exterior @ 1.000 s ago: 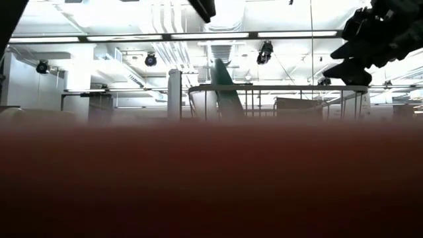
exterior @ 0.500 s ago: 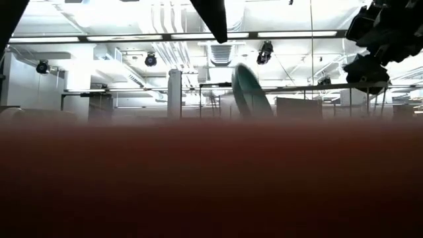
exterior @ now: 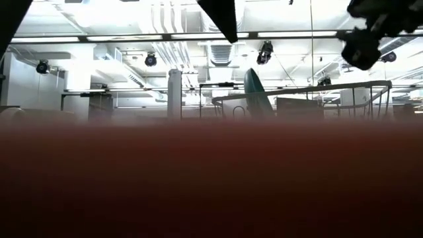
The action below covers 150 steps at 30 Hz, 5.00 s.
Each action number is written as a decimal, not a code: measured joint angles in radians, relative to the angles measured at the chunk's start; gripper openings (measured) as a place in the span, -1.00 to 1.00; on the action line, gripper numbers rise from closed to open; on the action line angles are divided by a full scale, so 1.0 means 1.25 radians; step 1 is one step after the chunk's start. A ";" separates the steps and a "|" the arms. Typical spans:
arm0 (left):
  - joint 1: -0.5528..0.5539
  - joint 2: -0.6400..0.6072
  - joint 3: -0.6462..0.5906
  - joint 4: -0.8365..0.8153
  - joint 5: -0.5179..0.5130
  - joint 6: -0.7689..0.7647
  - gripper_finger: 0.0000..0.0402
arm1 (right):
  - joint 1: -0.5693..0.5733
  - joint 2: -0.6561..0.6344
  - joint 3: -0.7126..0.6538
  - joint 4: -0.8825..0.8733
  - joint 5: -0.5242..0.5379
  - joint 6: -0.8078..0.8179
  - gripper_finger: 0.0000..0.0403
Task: Sort dishes
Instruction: Adjust the dish rack, then remove the light green plate from the top of the white plate
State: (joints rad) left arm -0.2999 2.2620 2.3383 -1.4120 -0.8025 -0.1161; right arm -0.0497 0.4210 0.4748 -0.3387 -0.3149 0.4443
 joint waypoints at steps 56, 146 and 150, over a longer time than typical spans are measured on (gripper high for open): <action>0.333 0.068 -0.013 -0.082 0.654 0.177 0.15 | 0.022 0.101 0.096 -0.605 0.413 0.200 -0.91; -0.022 -0.050 0.007 -0.107 0.339 -0.207 0.63 | 0.207 0.030 0.134 -0.570 0.248 0.265 -0.91; -0.067 -0.031 0.003 -0.085 0.194 -0.221 0.63 | 0.254 0.054 0.076 -0.406 0.216 0.247 -0.91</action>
State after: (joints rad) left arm -0.3835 2.2229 2.3425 -1.5177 -0.5602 -0.3925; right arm 0.2684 0.4884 0.5695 -0.8465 -0.0450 0.7537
